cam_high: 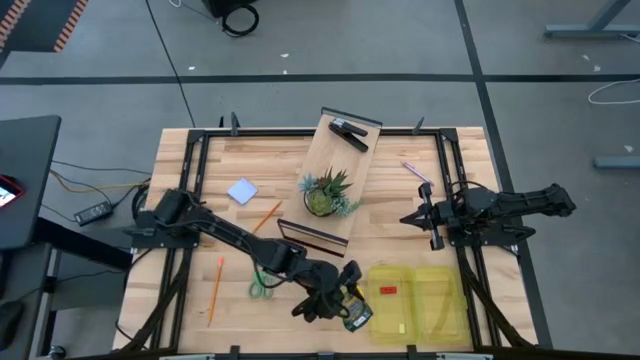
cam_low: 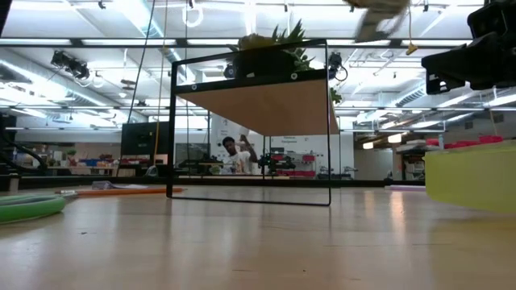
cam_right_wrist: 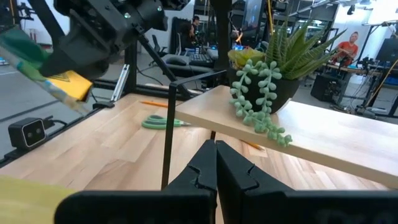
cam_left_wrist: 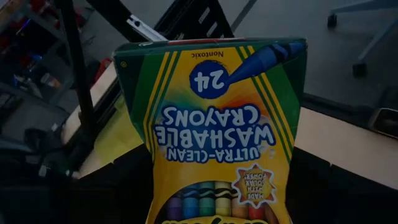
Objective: Pack school essentials
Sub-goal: Put the yellow crayon box into the yellow supply box
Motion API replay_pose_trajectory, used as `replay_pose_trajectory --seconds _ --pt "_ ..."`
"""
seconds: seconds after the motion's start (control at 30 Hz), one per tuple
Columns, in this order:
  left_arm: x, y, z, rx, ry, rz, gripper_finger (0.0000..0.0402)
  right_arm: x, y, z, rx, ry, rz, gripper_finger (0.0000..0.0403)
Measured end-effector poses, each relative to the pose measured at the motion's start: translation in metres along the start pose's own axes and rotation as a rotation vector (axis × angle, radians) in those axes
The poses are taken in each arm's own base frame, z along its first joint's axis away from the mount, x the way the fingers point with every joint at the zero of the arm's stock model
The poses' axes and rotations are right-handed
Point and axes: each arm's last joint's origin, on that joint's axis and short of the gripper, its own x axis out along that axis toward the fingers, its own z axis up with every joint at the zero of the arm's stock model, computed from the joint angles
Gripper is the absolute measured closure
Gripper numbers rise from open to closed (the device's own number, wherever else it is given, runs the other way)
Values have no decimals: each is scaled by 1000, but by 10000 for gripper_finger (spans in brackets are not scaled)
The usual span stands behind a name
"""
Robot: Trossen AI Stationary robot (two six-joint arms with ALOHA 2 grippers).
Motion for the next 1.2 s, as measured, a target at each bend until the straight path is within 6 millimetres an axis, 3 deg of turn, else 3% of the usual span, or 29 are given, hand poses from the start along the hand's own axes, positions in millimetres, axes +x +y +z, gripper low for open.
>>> replay_pose_trajectory --seconds 0.33,0.5,0.67,1.0,1.2 --pt "29 31 -5 1 -56 4 111 0 0 -1 0 6 1 395" --pt "42 51 -14 -184 -83 60 111 0 0 -1 0 8 1 395" --pt "51 58 -25 -392 -101 80 111 0 0 -1 0 8 1 395" --pt "48 74 -23 -543 -219 158 111 0 0 -1 0 8 1 395" --pt "60 74 -34 -605 -267 184 111 0 0 -1 0 7 1 395"
